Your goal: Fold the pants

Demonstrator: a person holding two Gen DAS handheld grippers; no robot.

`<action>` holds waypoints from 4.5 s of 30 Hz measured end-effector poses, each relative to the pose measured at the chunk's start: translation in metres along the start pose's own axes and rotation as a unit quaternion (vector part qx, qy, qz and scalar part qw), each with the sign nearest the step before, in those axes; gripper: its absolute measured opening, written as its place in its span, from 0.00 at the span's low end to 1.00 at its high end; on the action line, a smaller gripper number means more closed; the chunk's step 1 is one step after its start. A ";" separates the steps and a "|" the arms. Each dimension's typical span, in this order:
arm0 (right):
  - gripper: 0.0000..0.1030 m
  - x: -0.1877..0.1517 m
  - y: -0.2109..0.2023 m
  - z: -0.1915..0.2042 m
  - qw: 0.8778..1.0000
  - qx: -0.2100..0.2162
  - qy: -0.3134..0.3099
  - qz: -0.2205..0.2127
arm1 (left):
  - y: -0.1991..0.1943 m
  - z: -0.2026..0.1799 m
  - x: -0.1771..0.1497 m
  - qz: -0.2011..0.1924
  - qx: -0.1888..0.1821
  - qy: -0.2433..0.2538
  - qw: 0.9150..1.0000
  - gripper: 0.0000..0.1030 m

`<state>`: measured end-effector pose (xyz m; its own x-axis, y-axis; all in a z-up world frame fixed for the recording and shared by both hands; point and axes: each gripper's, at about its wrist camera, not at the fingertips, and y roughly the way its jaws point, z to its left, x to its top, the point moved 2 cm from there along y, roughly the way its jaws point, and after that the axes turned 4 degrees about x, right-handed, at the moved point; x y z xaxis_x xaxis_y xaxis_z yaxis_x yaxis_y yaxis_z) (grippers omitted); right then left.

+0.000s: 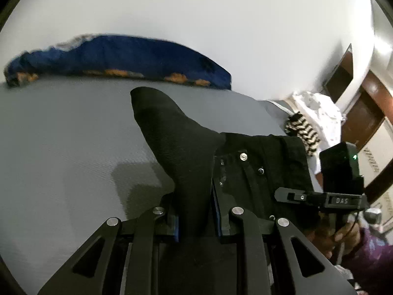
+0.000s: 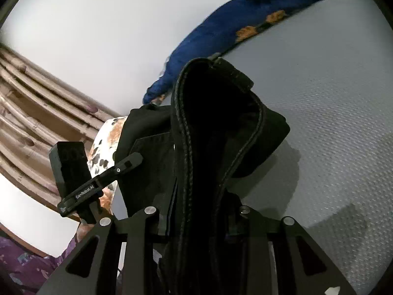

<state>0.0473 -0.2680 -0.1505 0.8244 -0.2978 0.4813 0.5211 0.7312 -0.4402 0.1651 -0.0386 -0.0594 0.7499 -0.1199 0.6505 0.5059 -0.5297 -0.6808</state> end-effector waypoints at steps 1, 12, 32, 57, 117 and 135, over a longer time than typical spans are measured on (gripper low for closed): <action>0.27 0.001 0.005 0.005 1.000 0.005 -0.001 0.001 | -0.005 0.003 0.000 -0.004 0.007 0.002 1.000 0.20; 0.27 0.017 0.052 0.048 0.999 0.027 -0.019 0.014 | -0.043 0.039 0.009 -0.038 0.068 0.010 0.997 0.20; 0.27 0.037 0.135 0.091 0.998 0.047 -0.038 0.035 | -0.059 0.109 0.042 -0.061 0.132 0.014 0.989 0.20; 0.27 0.068 0.193 0.106 0.995 0.064 -0.049 0.052 | -0.045 0.176 0.093 -0.073 0.185 0.001 0.980 0.20; 0.26 0.084 0.207 0.108 0.996 0.060 -0.028 0.053 | 0.022 0.244 0.128 -0.047 0.211 -0.021 0.976 0.21; 0.27 0.081 0.219 0.096 0.997 -0.003 -0.052 0.051 | 0.031 0.269 0.118 -0.042 0.268 -0.024 0.962 0.42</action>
<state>0.2072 -0.0729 -0.1352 0.8460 -0.1574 0.5094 0.4375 0.7511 -0.4945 0.3835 0.1564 -0.0944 0.7092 -0.0494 0.7033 0.7031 -0.0243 -0.7107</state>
